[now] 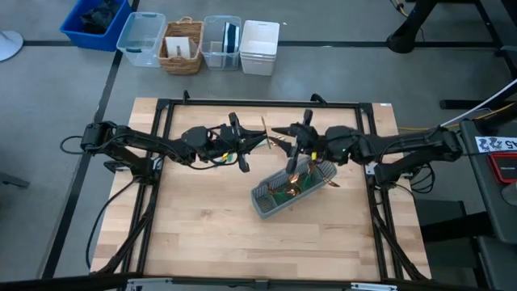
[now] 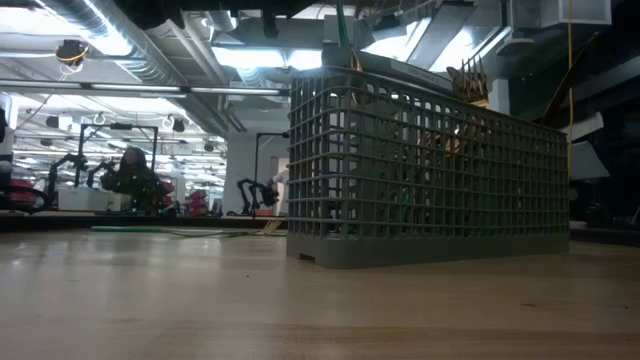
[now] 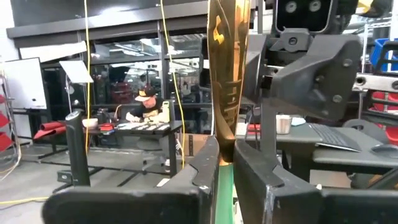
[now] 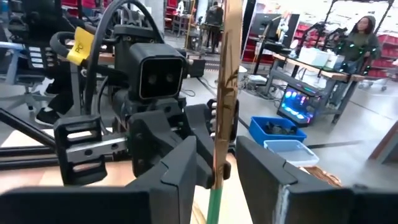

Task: Sort silverware
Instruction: Put the gold knife into the gray silverware organizer

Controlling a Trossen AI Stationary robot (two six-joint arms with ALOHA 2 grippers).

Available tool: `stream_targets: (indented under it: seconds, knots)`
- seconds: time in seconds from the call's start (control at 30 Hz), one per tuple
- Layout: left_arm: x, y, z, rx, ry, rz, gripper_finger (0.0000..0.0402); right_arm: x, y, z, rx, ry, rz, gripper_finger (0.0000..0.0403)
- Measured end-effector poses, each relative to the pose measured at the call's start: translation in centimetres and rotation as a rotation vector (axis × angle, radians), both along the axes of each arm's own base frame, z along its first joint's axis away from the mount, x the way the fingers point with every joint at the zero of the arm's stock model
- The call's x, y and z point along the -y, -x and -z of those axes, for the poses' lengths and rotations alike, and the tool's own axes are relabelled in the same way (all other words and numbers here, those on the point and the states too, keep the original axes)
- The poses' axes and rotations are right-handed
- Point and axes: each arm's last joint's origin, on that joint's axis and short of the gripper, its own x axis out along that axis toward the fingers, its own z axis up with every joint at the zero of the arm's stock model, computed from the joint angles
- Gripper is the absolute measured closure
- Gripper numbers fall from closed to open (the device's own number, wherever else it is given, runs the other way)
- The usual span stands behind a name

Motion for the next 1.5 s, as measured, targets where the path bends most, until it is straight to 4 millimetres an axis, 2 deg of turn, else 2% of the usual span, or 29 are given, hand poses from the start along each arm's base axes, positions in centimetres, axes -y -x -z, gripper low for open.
stream_targets:
  seconds: [0.27,0.53,0.77,1.03,1.3,1.4,1.5]
  knots:
    - [0.0,0.0,0.0,-0.003,-0.011,-0.003,0.0371,-0.3,0.0,0.0,0.001,0.003,0.039,0.0288]
    - [0.0,0.0,0.0,-0.005,-0.011,-0.003,0.0371,-0.5,-1.8,1.1,0.014,0.019,0.041,0.0288]
    - [0.0,0.0,0.0,-0.005,-0.011,-0.001,0.0371,-0.3,-1.8,0.8,0.048,0.047,0.121,0.0288]
    - [0.0,0.0,0.0,-0.004,-0.011,-0.001,0.0371,-0.3,-1.8,0.4,0.074,0.067,0.126,0.0288]
    - [0.0,0.0,0.0,-0.002,-0.009,-0.003,0.0372,1.3,-2.6,1.2,0.052,0.07,0.144,0.0288]
    - [0.1,0.0,0.0,0.001,-0.009,0.005,0.0372,1.6,-2.7,1.3,0.046,0.072,0.153,0.0298]
    - [0.1,0.0,0.0,0.001,-0.011,0.003,0.0372,1.5,-2.7,1.2,0.047,0.076,0.151,0.0333]
